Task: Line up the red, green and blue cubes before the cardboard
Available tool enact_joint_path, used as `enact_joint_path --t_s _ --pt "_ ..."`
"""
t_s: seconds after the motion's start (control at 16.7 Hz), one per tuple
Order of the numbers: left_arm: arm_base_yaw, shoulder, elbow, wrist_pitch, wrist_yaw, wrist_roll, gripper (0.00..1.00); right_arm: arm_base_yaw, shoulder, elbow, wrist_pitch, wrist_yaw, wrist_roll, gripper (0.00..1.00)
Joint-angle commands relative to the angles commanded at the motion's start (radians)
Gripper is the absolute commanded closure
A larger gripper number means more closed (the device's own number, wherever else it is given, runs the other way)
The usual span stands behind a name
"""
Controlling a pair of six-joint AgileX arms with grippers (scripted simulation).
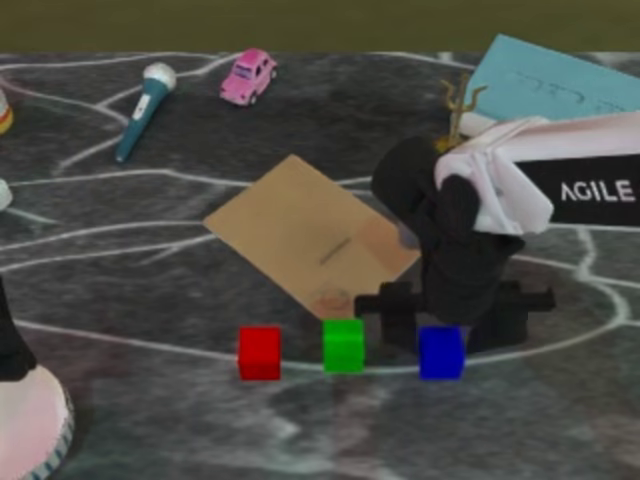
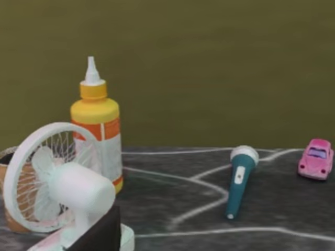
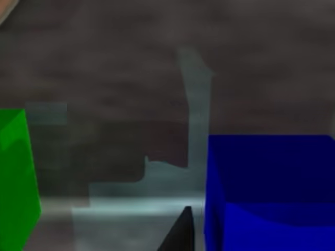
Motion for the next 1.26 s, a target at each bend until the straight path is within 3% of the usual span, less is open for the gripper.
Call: enact_joint_path --t_s 0.12,0.18,0.72,1.26 --pt "0.000 0.000 0.000 0.000 0.000 0.000 0.00 0.000 0.000 0.000 0.000 0.000 0.000 0.02" --pt "0.000 0.000 0.000 0.000 0.000 0.000 0.00 0.000 0.000 0.000 0.000 0.000 0.000 0.00" --pt "0.000 0.000 0.000 0.000 0.000 0.000 0.00 -0.001 -0.002 0.003 -0.004 0.000 0.000 0.00" --pt "0.000 0.000 0.000 0.000 0.000 0.000 0.00 0.009 -0.105 0.146 -0.250 -0.001 -0.001 0.00"
